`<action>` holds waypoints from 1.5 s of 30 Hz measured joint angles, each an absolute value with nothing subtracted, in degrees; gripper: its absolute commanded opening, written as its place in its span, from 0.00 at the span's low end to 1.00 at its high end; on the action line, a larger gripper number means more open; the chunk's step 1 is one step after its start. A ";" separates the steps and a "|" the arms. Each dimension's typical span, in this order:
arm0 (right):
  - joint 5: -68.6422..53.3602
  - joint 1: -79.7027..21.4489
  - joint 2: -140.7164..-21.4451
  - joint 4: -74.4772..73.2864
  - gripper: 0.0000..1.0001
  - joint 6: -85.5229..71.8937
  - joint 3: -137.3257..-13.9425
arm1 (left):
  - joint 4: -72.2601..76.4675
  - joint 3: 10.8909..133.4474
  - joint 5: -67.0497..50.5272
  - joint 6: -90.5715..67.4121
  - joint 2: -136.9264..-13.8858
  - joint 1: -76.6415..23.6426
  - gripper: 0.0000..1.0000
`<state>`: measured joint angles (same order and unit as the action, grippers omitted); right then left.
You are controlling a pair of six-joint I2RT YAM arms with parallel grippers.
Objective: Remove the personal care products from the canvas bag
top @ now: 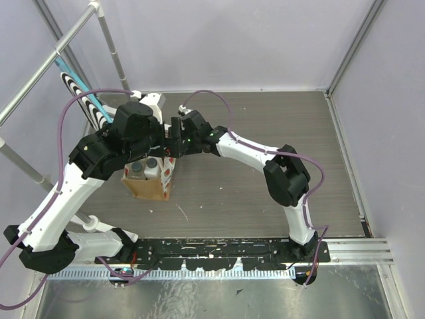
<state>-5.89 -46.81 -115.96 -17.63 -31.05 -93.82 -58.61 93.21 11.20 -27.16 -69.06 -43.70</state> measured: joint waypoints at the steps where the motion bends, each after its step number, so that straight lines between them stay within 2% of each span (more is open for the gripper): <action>1: -6.42 -46.81 -116.81 -17.56 0.80 -31.38 -94.72 | -58.59 93.12 11.11 -27.18 -69.06 -43.70 0.99; 2: -6.74 -46.81 -117.60 -17.54 0.78 -31.53 -95.61 | -58.59 93.10 10.98 -27.27 -69.06 -43.70 0.99; 3: -7.22 -46.81 -118.65 -17.50 0.59 -31.68 -96.84 | -58.57 93.10 10.94 -27.29 -69.06 -43.70 0.99; 5: -9.04 -46.81 -120.38 -17.34 0.11 -31.77 -98.59 | -58.54 93.10 10.79 -27.33 -69.06 -43.70 0.99; 6: -9.91 -46.81 -120.95 -17.17 0.02 -31.48 -99.09 | -58.54 93.10 10.72 -27.35 -69.06 -43.70 0.99; 7: -10.48 -46.76 -121.38 -16.64 0.01 -31.77 -99.39 | -58.54 93.10 10.59 -27.38 -69.06 -43.70 0.99; 12: -10.35 -46.37 -121.23 -15.66 0.01 -32.05 -98.10 | -58.59 93.10 10.35 -27.53 -69.08 -43.70 0.99; 18: -8.54 -44.47 -114.63 -14.09 0.01 -31.83 -88.01 | -58.22 92.62 10.35 -27.46 -69.17 -43.70 0.99; 27: -5.96 -33.12 -103.77 -20.29 0.02 -29.67 -77.97 | -55.13 90.56 8.54 -27.24 -78.26 -43.70 0.99; 28: -4.99 -31.79 -102.89 -21.61 0.09 -29.17 -77.67 | -54.96 90.24 8.60 -27.22 -79.66 -43.70 0.99; 31: -1.39 -29.50 -100.57 -24.58 0.44 -27.81 -77.25 | -54.08 88.99 9.67 -27.05 -82.50 -43.70 0.99; 33: 0.80 -28.95 -98.98 -25.80 0.64 -27.20 -76.95 | -53.84 88.62 10.79 -26.98 -84.01 -43.70 0.99; 35: 4.62 -28.73 -96.51 -27.70 0.74 -25.61 -76.86 | -52.90 88.20 12.43 -26.98 -85.67 -43.70 0.99; 39: 10.09 -30.52 -89.27 -28.38 0.76 -23.42 -76.86 | -50.78 86.63 14.68 -27.05 -87.88 -43.70 0.99; 45: 12.05 -33.17 -78.00 -26.26 0.72 -19.86 -76.97 | -47.22 85.36 15.49 -27.40 -91.90 -43.70 0.99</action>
